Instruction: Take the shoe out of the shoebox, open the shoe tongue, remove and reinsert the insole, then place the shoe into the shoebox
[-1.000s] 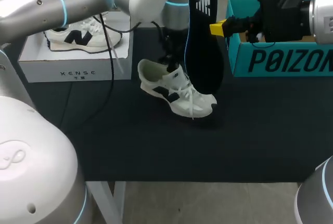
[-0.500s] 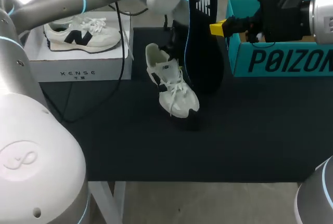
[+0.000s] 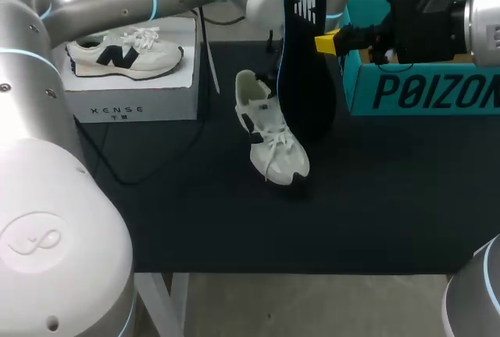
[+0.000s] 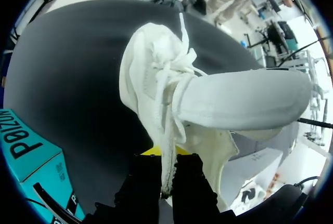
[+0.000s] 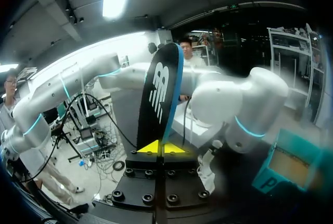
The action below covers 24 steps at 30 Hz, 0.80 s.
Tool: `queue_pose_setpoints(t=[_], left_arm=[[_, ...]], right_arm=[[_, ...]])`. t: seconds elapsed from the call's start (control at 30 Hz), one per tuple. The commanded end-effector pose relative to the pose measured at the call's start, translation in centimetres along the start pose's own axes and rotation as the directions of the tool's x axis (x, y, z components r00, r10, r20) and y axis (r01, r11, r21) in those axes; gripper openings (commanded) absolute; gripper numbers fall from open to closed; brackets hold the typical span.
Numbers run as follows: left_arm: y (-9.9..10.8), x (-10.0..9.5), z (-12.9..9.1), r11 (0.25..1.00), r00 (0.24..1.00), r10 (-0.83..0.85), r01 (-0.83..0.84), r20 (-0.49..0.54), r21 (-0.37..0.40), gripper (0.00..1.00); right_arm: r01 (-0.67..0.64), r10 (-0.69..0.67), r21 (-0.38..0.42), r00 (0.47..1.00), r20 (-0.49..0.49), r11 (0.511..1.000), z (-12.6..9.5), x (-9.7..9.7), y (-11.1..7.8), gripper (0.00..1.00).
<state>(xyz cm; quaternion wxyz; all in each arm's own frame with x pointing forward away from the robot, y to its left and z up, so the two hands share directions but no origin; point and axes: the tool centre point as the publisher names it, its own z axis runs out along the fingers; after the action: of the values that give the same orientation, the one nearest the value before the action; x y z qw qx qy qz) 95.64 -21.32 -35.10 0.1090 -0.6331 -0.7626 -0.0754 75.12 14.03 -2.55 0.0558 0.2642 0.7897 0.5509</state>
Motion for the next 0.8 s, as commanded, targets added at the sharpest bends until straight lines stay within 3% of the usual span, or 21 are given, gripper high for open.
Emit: queue_pose_setpoints(t=[0.03,0.47,0.8], left_arm=[[0.1,-0.8,0.3,0.999,0.999,0.041,-0.041,-0.004,-0.011,0.0],[-0.3,-2.4,0.4,0.978,0.978,0.204,-0.202,0.042,-0.06,0.0],[-0.7,-4.6,1.4,0.976,0.976,0.217,-0.217,0.008,-0.034,0.0]], right_arm=[[0.0,0.0,0.001,1.0,0.001,1.0,0.3,-0.1,0.0,0.0],[0.0,0.0,0.001,1.0,0.001,1.0,0.3,-0.1,0.0,0.0],[0.0,0.0,0.001,1.0,0.001,1.0,0.3,-0.1,0.0,0.0]])
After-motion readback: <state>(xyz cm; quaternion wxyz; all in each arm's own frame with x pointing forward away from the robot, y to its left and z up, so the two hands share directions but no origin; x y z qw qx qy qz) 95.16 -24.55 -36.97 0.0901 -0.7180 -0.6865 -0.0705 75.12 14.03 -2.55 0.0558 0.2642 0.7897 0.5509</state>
